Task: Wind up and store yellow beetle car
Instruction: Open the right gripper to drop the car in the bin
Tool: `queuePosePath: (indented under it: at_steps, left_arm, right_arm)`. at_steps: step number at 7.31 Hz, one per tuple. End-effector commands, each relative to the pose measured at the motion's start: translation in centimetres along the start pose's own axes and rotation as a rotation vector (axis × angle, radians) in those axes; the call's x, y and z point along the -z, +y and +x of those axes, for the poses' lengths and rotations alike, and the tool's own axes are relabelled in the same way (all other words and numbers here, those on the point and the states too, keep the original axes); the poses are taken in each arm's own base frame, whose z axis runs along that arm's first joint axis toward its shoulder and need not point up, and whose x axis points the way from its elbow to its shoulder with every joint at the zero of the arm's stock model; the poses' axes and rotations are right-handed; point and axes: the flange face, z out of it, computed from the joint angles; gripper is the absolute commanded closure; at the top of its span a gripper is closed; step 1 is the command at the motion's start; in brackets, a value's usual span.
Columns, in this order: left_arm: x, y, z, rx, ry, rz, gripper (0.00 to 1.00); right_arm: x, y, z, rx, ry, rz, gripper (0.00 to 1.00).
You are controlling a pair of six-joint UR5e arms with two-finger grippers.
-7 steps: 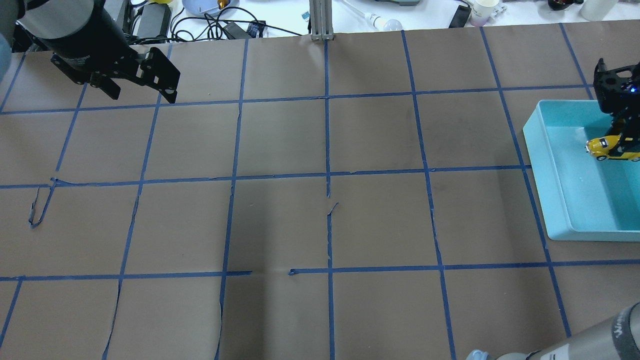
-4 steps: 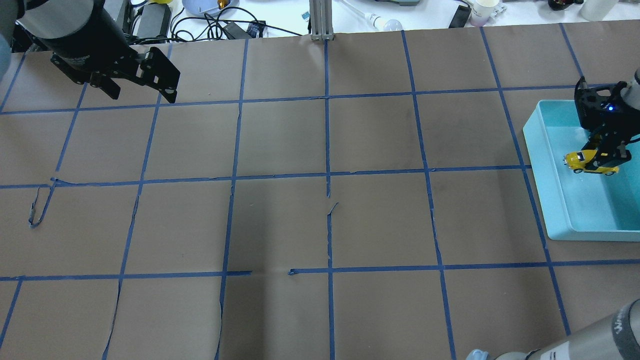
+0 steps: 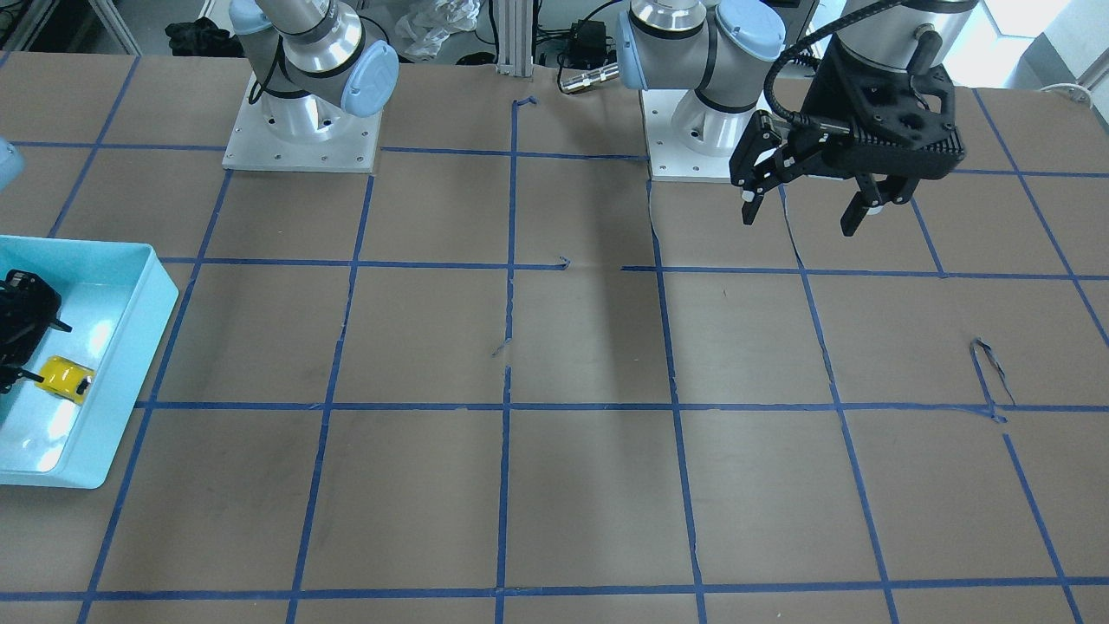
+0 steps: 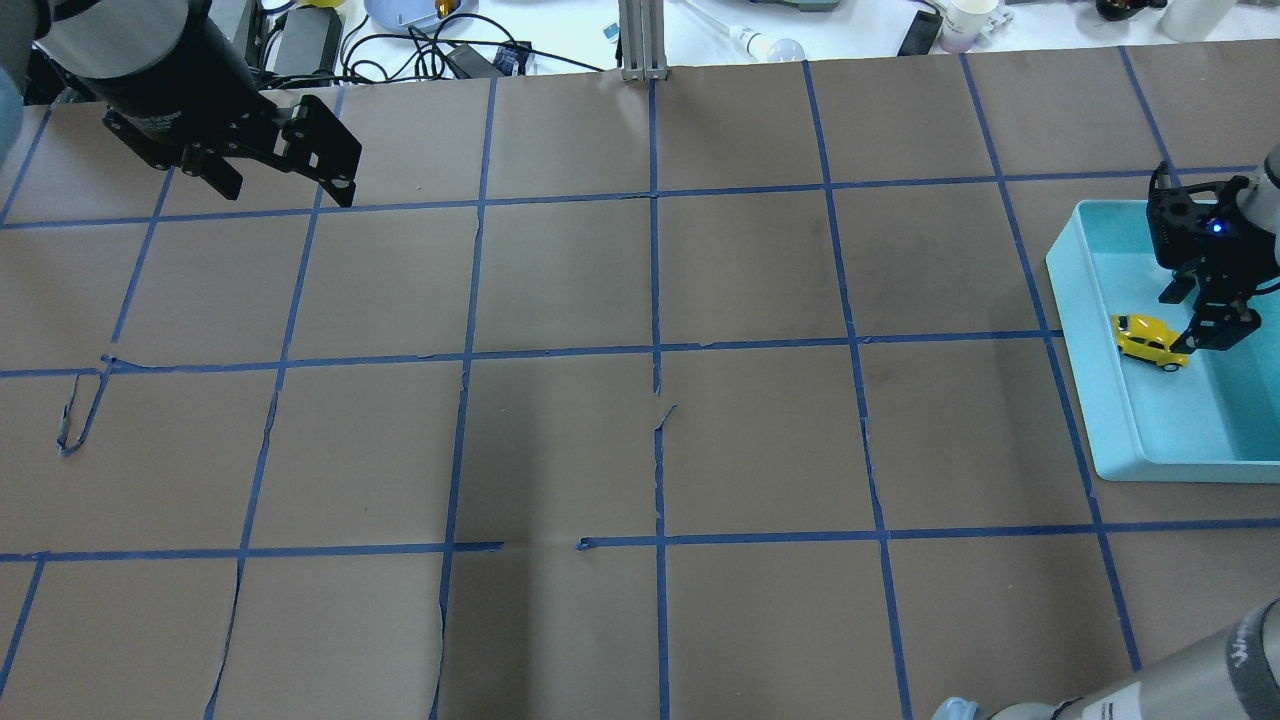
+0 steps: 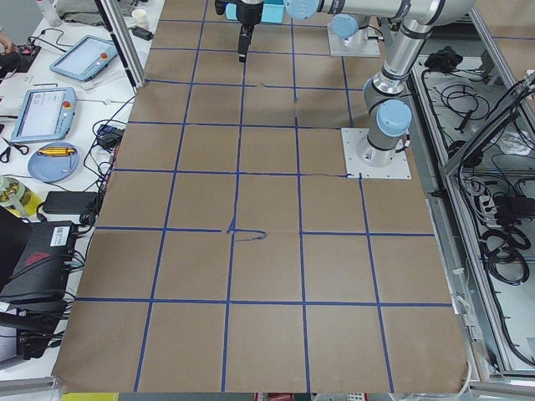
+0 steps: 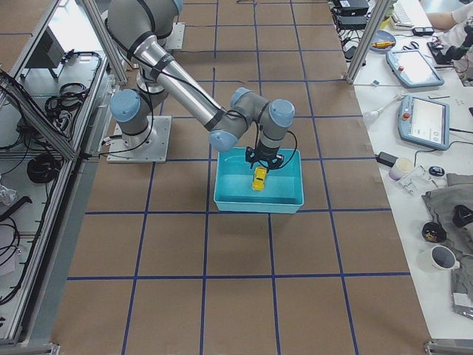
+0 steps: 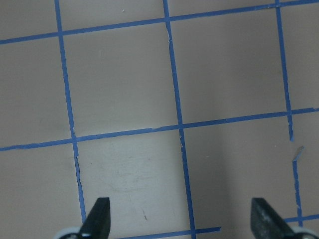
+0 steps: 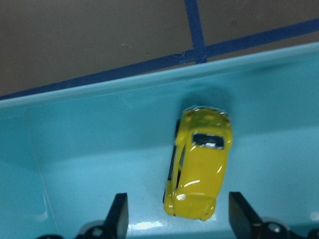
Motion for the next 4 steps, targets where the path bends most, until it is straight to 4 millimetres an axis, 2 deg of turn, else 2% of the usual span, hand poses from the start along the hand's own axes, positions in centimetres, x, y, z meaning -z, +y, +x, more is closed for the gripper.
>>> queuePosePath:
  at_steps: [1, 2, 3, 4]
  left_arm:
    - [0.0, 0.0, 0.0, -0.001, 0.002, -0.001, 0.0]
    - [0.0, 0.0, 0.0, -0.001, 0.002, -0.001, 0.0]
    - [0.0, 0.1, 0.1, -0.003, 0.0, -0.001, 0.0]
    - [0.0, 0.1, 0.1, -0.003, -0.001, -0.003, 0.0]
  right_arm:
    - [3.4, 0.3, -0.6, -0.045, 0.062, -0.029, 0.0]
    - [7.5, 0.3, -1.5, -0.07, 0.135, -0.048, 0.0]
    - [10.7, 0.2, -2.5, -0.21, 0.134, -0.034, 0.04]
    - [13.9, -0.2, -4.4, -0.415, 0.094, -0.008, 0.04]
